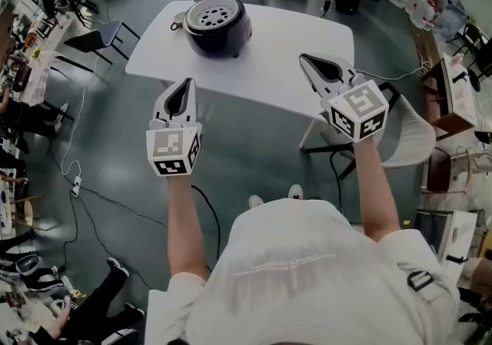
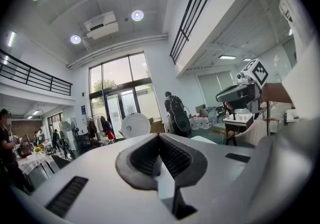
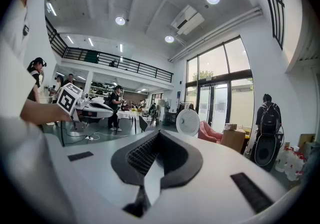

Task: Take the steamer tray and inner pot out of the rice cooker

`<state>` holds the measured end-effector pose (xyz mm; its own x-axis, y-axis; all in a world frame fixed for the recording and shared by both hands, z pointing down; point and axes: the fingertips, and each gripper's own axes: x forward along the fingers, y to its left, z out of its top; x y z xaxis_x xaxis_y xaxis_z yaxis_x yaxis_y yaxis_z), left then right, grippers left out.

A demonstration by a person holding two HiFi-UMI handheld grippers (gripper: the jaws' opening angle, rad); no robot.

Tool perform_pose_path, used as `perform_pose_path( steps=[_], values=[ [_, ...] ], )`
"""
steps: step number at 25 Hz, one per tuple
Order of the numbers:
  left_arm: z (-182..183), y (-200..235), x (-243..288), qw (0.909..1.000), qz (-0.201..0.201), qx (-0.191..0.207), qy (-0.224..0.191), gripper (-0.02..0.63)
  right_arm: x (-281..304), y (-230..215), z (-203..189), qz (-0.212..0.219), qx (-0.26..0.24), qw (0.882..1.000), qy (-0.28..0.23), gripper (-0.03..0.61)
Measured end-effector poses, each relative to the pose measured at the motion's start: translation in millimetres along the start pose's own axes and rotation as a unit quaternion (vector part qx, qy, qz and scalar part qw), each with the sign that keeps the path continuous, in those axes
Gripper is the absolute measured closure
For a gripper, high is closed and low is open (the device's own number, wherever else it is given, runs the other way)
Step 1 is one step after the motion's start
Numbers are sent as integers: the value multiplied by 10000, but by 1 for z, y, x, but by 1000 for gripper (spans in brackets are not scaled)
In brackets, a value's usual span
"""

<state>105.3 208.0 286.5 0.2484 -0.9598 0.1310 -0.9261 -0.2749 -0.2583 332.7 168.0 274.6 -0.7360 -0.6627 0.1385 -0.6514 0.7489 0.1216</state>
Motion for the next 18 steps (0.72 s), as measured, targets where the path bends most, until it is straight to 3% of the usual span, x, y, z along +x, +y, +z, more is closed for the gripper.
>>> perform_pose_path(
  steps=[6,11,18],
  values=[
    [-4,5,3,10000,-35,-5,16,598,8,2,-1,0,-10,10000,54,554],
    [-11,12,3,9999,-87,-46,28,598,14,12,2,163,338,9993,-21,554],
    [-17,33,-2,9999,-101,-79,8,598,32,28,8,215,212,9995,-65,554]
  ],
)
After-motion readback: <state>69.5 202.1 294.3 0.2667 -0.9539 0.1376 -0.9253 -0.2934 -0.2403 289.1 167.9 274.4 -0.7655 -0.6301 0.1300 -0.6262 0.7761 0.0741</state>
